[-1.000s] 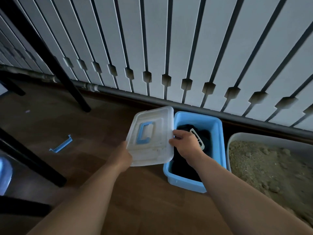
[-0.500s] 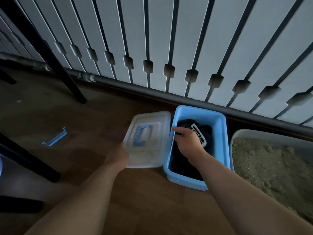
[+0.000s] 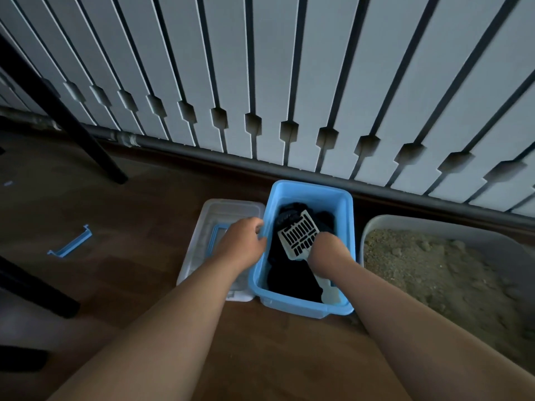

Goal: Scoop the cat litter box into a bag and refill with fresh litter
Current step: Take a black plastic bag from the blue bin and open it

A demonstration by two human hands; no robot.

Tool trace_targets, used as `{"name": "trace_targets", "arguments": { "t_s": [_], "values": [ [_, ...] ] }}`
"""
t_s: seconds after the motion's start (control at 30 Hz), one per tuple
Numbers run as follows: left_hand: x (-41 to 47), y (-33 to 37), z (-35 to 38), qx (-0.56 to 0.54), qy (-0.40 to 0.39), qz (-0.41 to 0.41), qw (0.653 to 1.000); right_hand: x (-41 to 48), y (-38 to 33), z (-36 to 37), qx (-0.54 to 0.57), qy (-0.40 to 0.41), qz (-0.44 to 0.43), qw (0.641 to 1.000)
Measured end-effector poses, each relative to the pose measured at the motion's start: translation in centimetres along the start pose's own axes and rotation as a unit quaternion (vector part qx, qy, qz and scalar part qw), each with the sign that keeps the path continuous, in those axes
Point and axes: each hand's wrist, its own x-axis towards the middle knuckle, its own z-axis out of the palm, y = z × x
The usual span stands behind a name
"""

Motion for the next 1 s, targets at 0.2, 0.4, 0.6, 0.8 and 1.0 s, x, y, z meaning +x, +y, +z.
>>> {"name": "trace_targets", "arguments": {
  "t_s": [0.2, 0.4, 0.6, 0.8, 1.0],
  "values": [
    [-1.0, 0.2, 0.4, 0.025, -0.012, -0.017, 0.999, -0.8, 1.1, 1.8, 0.002, -0.061, -0.005, 0.998],
    [-1.5, 0.3, 0.5, 0.035, -0.027, -0.025, 0.999, -2.1, 1.8, -1.3, 0.066, 0.039, -0.04, 0.996],
    [-1.7, 0.6, 0.7, 0.075, -0.028, -0.019, 0.997, -4.7, 5.0, -5.5, 0.038, 0.067, -0.067, 0.995],
    [-0.8, 3.6, 1.9, 0.096, 0.027, 0.011, 0.995, -6.8, 10.1, -8.0, 0.139, 0.161, -0.019, 0.977],
    [0.5, 6.7, 5.6, 0.081, -0.048, 0.032, 0.995, -8.0, 14.0, -7.2, 0.173, 0.184, 0.022, 0.967]
  ]
}}
